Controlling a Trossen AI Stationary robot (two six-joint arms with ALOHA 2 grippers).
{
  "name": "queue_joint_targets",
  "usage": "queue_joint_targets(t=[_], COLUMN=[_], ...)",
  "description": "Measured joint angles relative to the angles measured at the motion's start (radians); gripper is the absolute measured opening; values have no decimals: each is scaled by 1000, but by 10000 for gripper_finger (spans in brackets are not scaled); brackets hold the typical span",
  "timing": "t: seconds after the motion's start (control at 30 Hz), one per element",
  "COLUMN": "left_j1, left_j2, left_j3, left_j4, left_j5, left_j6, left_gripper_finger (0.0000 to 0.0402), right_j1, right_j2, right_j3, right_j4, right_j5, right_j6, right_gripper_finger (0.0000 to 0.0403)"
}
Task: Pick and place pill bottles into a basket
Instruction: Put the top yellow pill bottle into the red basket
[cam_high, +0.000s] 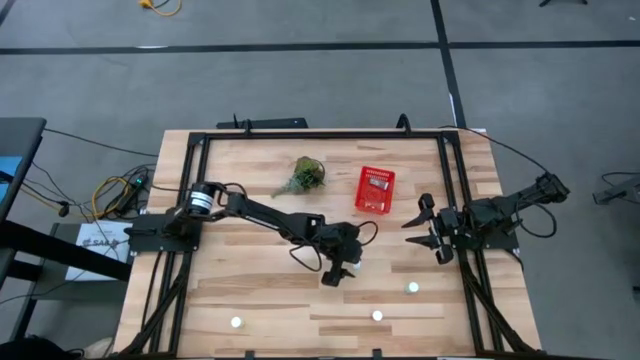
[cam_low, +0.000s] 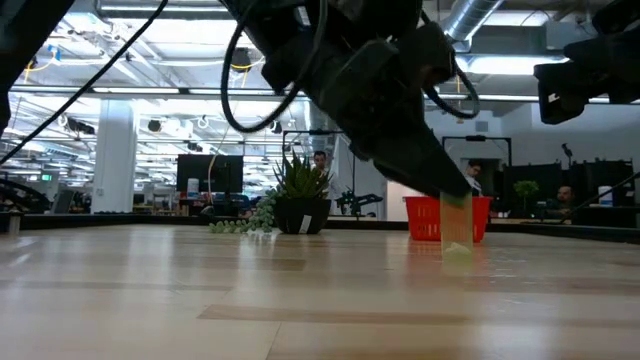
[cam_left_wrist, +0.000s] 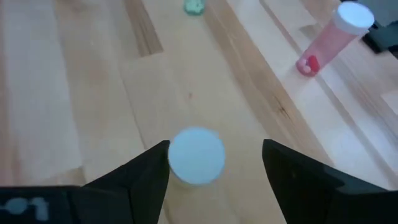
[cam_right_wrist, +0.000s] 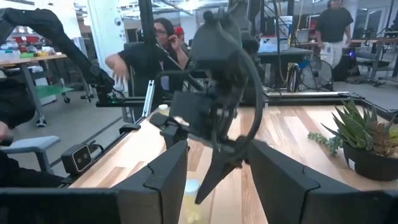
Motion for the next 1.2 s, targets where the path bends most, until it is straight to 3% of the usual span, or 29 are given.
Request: queue_joint_targets(t=[0.33,0.8,1.2], left_j1=[3,6,76], left_j2=[0,0,-77], left_j3=[11,11,62], left_j4=[23,17,6], left_j5=[-30,-57,-207], left_j6=[25,27,78], left_gripper_finger=[228,102,120], right_j1=[0,0,0], right_j2=[0,0,1], right_j3=[0,0,0], right_j4=[1,2,0], right_j5=[0,0,0], right_j6=[10,11,9], right_gripper_finger=[162,160,159])
